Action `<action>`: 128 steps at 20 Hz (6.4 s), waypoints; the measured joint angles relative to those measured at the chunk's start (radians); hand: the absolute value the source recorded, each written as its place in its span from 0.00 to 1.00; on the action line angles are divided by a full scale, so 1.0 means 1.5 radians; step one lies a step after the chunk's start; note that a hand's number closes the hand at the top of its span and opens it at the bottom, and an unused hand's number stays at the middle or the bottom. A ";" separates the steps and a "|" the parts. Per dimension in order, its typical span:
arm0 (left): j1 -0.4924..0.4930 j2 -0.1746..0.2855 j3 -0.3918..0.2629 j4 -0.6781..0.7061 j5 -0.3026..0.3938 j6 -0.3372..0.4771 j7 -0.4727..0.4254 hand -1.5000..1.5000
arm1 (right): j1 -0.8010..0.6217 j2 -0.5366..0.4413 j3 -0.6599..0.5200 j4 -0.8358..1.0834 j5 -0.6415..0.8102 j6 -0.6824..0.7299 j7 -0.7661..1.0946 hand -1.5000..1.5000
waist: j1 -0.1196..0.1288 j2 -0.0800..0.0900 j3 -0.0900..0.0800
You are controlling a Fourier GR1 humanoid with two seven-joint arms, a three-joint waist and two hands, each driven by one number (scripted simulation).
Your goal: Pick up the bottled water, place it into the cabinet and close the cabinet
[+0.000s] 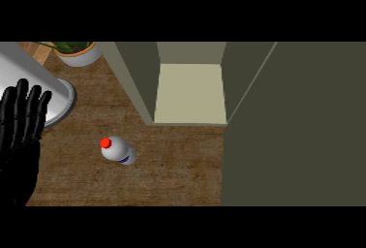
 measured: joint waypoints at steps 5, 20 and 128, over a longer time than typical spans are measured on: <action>0.035 -0.045 -0.045 -0.048 -0.084 0.084 0.019 0.00 | 0.065 -0.001 0.016 -0.033 0.015 0.007 0.024 0.00 | -0.005 -0.008 0.008; 0.204 -0.078 -0.373 -0.177 -0.186 0.424 0.124 0.00 | 0.333 -0.009 0.059 -0.208 -0.109 0.114 0.079 0.00 | -0.010 -0.012 0.011; -0.145 -0.021 -0.103 0.780 0.395 -0.037 -0.527 1.00 | 0.780 0.033 -0.041 -0.244 -0.086 0.382 -0.282 0.00 | -0.008 -0.010 0.010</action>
